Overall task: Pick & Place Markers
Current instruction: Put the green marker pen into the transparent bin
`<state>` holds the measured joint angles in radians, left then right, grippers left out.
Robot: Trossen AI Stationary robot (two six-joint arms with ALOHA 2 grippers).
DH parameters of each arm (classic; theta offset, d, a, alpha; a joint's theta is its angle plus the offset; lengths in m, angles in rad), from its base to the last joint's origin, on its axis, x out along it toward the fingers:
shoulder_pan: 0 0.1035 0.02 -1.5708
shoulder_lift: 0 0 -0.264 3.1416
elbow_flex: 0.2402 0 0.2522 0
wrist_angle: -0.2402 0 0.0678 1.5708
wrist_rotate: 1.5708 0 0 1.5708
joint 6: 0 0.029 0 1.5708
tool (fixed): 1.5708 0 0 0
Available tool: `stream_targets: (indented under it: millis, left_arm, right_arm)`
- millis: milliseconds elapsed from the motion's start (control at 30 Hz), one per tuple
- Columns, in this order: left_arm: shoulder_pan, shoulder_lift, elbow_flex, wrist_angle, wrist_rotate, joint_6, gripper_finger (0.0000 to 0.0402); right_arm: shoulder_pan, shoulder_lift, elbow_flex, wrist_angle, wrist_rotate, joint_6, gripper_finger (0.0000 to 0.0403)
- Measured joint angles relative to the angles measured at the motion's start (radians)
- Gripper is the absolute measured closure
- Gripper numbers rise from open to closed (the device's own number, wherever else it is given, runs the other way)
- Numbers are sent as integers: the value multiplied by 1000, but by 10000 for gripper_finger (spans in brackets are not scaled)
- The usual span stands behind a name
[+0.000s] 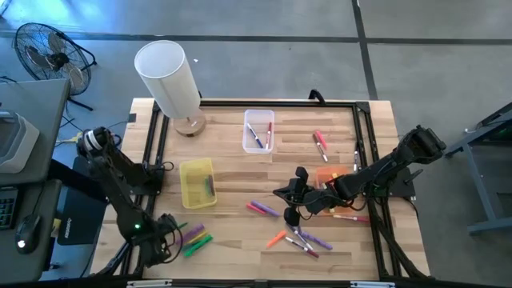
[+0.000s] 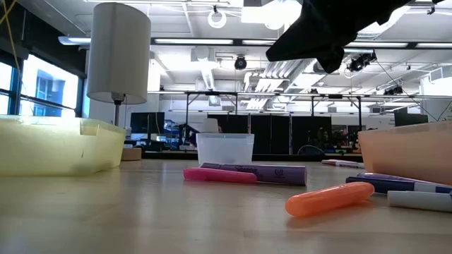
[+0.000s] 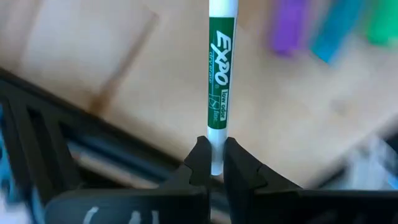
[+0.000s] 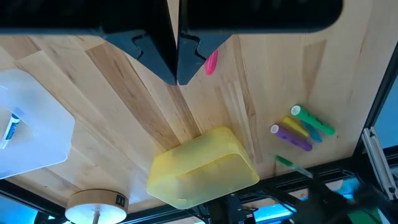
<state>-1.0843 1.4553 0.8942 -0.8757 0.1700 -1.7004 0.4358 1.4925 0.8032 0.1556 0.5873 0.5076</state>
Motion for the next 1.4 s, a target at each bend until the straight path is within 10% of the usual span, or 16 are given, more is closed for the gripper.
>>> stream_targets:
  millis: [367, 633, 1067, 1400]
  left_arm:
    - [29, -54, 298, -320, -290, 137, 391]
    - [320, -76, 411, -452, -416, 373, 391]
    - [1091, -24, 437, -87, -265, 1121, 392]
    - [1477, 212, 436, 325, -18, 1187, 392]
  right_arm:
    - [-8, 0, 0, 0, -14, -13, 403]
    - [-40, 0, 0, 0, -44, -11, 403]
    - [-53, 0, 0, 0, -44, -21, 403]
    - [-72, 0, 0, 0, -69, -44, 403]
